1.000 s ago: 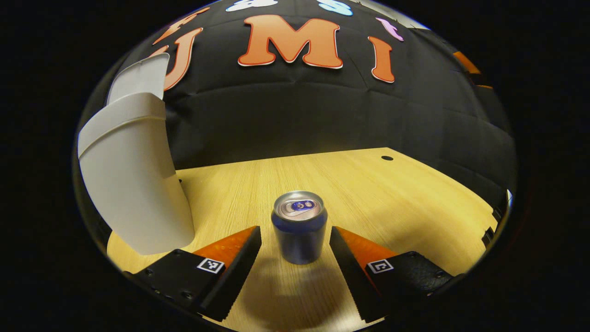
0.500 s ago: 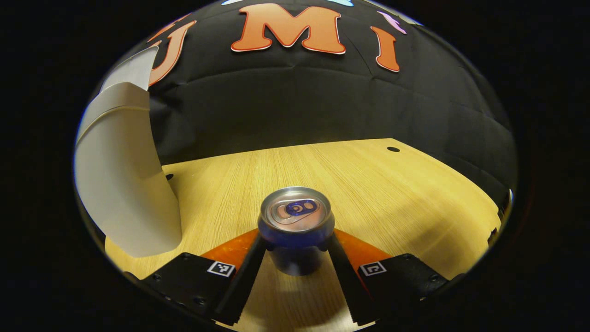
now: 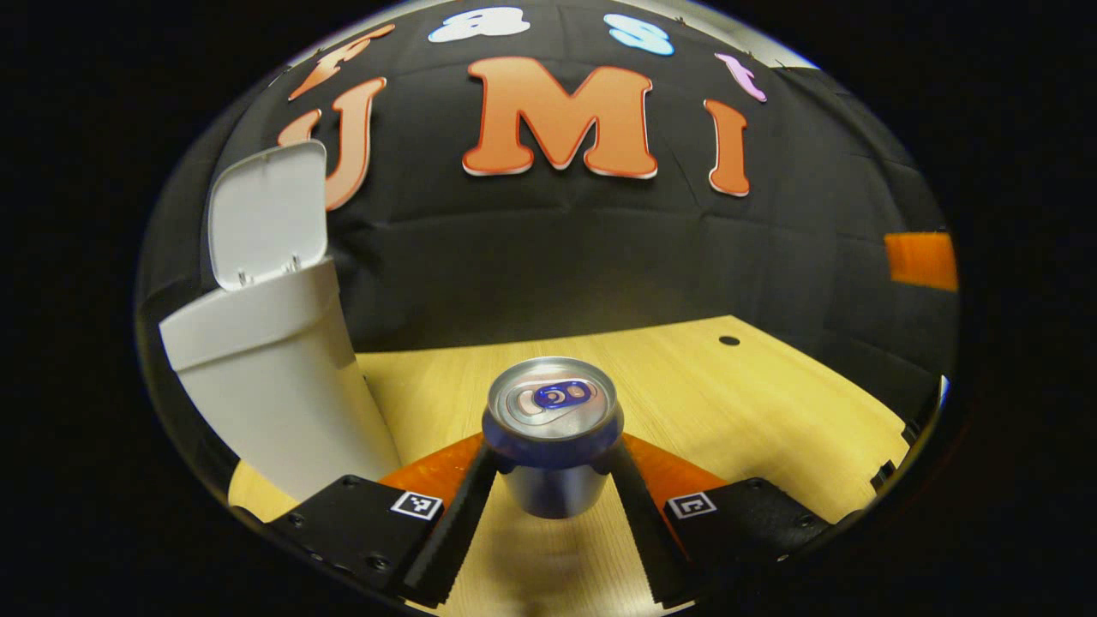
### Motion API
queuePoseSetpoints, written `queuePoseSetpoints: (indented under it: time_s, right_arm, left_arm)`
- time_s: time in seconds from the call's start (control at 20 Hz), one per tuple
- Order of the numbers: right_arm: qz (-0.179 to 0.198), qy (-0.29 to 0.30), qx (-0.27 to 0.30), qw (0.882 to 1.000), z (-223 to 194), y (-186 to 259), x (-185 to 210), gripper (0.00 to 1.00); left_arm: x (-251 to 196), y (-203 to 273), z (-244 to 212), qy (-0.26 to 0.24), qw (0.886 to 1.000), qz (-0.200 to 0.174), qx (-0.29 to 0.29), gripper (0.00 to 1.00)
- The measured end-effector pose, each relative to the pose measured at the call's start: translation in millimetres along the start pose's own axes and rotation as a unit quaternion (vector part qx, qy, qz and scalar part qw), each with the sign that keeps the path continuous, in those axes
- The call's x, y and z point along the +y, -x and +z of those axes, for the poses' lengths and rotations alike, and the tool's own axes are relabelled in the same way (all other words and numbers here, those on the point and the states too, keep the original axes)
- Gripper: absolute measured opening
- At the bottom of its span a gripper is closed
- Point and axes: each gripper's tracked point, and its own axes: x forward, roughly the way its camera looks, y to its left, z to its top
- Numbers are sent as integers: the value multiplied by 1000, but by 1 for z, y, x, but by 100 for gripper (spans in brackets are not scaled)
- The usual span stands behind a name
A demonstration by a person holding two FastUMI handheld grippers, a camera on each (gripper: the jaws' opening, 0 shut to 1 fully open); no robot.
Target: Press the lid of the desktop garbage bin to open it, pick up the crumpled paper on the desktop and throw it into the bin, then pick up the pop can on the desktop and drop it into the bin, and finally close the garbage bin lid.
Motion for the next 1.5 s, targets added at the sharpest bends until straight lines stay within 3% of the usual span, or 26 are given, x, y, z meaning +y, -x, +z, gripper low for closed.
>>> queuePoseSetpoints:
  time_s: [0.45, 0.7, 1.2, 1.5]
  right_arm:
    - [13, -5, -10, 1000, -2, -26, 3, 94]
    - [33, -8, -9, 999, -2, -40, 23, 94]
    - [23, -6, -1, 1000, -5, -50, 40, 94]
    - [-2, -10, 7, 1000, -10, -48, 29, 94]
  left_arm:
    - [39, 79, 69, 45, 998, 47, -24, 79]
    - [83, 104, 100, 54, 993, 95, -42, 79]
    - [189, 92, 130, 59, 981, 175, -57, 79]
    - [258, 48, 153, 34, 975, 208, -74, 79]
